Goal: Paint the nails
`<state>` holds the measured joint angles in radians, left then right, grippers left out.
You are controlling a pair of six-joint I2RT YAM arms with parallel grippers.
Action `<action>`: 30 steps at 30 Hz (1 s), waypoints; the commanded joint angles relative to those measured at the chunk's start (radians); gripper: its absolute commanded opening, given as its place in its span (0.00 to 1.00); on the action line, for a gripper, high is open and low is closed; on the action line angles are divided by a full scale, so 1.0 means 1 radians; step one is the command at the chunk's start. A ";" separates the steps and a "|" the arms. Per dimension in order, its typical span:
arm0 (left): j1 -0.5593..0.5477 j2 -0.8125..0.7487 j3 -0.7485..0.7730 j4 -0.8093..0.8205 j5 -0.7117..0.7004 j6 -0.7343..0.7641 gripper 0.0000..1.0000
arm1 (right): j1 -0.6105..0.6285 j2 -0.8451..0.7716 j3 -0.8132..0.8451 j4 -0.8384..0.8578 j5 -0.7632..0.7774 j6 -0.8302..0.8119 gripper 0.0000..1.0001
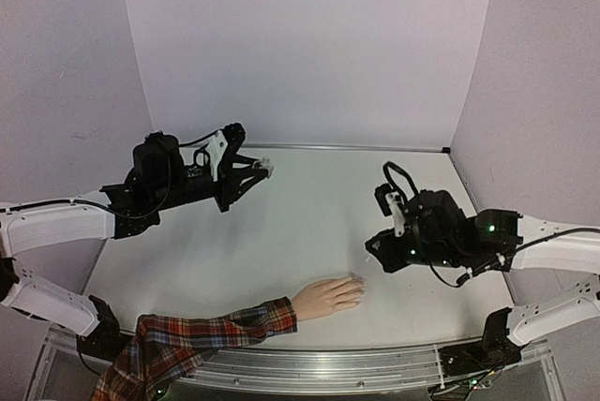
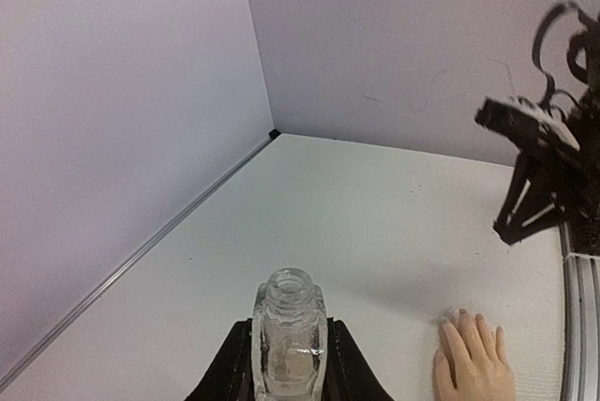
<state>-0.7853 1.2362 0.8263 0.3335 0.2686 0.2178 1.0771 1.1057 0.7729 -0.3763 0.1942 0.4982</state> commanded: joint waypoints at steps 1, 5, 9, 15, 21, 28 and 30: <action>-0.038 -0.007 -0.030 0.035 0.152 0.071 0.00 | 0.004 0.041 0.259 0.009 -0.041 -0.171 0.00; -0.107 -0.014 -0.086 0.071 0.154 0.143 0.00 | 0.004 0.142 0.457 0.020 -0.146 -0.258 0.00; -0.147 -0.017 -0.121 0.117 0.131 0.147 0.00 | 0.004 0.246 0.605 0.025 -0.248 -0.297 0.00; -0.152 -0.009 -0.113 0.124 0.105 0.123 0.00 | 0.004 0.354 0.733 0.012 -0.345 -0.322 0.00; -0.152 0.001 -0.104 0.127 0.076 0.100 0.00 | 0.005 0.395 0.766 0.011 -0.378 -0.331 0.00; -0.152 0.010 -0.100 0.126 0.068 0.089 0.00 | 0.010 0.419 0.774 0.011 -0.382 -0.329 0.00; -0.152 0.012 -0.100 0.128 0.066 0.089 0.00 | 0.010 0.423 0.772 0.012 -0.372 -0.329 0.00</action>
<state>-0.9371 1.2443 0.6971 0.4025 0.3507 0.3176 1.0785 1.5182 1.5080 -0.3759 -0.1759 0.1803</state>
